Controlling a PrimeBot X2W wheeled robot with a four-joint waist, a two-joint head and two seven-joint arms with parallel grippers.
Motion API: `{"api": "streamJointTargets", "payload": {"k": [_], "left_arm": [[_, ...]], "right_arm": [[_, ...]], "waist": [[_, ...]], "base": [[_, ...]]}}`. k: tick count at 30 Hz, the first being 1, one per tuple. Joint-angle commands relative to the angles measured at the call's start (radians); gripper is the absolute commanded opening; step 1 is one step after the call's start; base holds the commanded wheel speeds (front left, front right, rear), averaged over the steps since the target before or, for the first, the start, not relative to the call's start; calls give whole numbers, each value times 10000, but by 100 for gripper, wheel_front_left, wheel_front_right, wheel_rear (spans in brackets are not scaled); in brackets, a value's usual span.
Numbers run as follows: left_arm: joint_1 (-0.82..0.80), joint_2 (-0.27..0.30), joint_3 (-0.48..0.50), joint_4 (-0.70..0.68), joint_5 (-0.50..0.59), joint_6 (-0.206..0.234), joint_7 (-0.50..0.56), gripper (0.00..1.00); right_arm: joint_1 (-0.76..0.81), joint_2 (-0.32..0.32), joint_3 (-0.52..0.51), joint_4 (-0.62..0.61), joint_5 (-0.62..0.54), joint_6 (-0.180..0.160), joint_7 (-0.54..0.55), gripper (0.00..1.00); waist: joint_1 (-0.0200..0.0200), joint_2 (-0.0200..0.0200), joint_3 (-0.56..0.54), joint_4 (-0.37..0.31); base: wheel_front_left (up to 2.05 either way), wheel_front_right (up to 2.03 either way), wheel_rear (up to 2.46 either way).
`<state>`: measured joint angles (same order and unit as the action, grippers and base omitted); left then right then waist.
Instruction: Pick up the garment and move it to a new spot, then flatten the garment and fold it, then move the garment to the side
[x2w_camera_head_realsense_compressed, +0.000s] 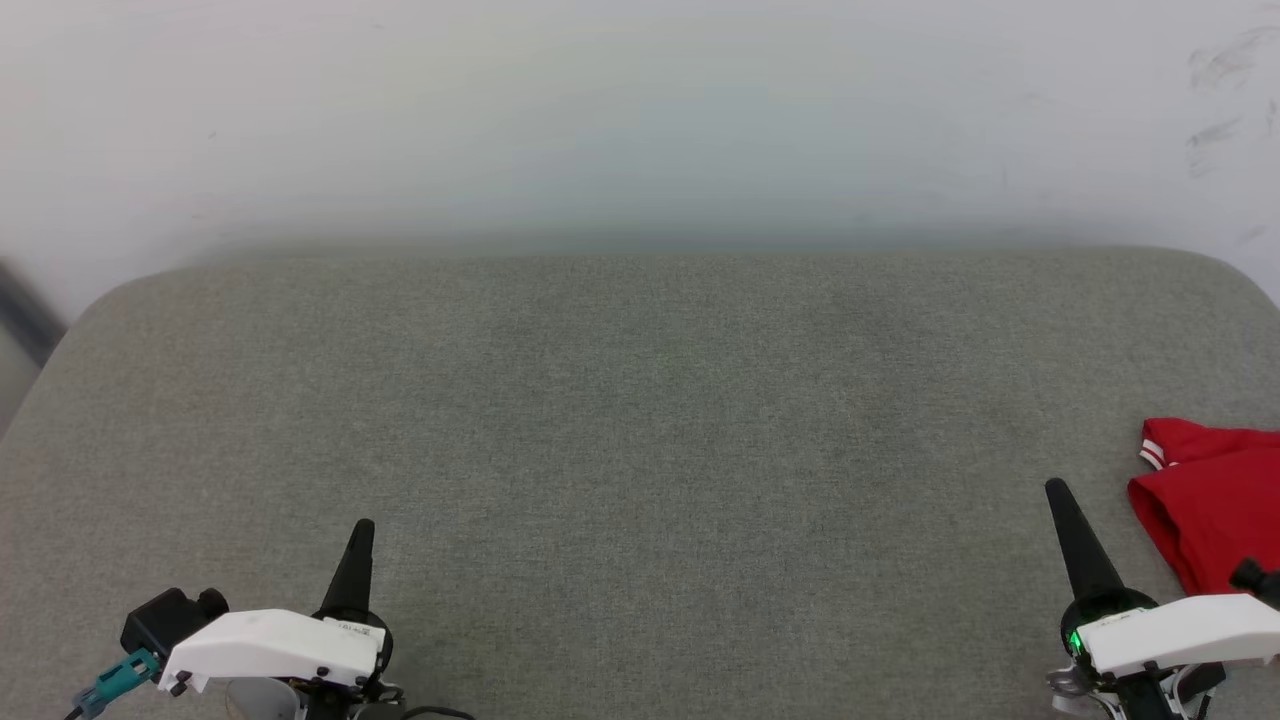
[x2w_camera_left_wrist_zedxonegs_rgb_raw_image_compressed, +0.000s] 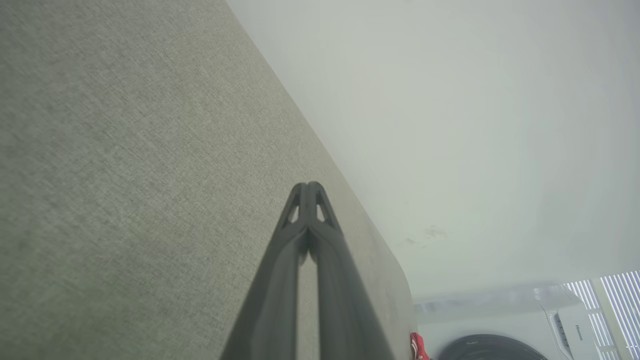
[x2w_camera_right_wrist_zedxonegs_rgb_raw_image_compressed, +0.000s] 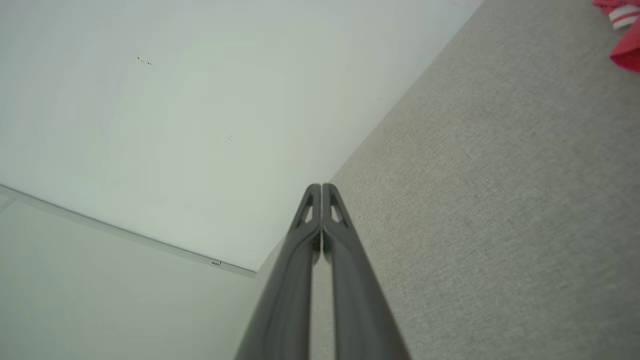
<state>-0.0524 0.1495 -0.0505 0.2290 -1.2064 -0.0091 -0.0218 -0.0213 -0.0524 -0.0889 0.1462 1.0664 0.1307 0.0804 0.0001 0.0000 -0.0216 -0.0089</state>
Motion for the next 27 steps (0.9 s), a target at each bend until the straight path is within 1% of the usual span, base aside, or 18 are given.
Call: {"api": "streamJointTargets", "payload": {"k": [1,27], "left_arm": [[-286,-22,143,-50,-229,-111,63,0],[-451,-482,858,51,-2088,-664,681,0]], "right_arm": [[-255,16,-35,-15,300,2,20,0],[-585,25,-145,474,2777,1,175,0]], "waist": [[-1,0,6,2],[-1,0,106,38]], "base": [[0,0,0],[0,0,0]]}}
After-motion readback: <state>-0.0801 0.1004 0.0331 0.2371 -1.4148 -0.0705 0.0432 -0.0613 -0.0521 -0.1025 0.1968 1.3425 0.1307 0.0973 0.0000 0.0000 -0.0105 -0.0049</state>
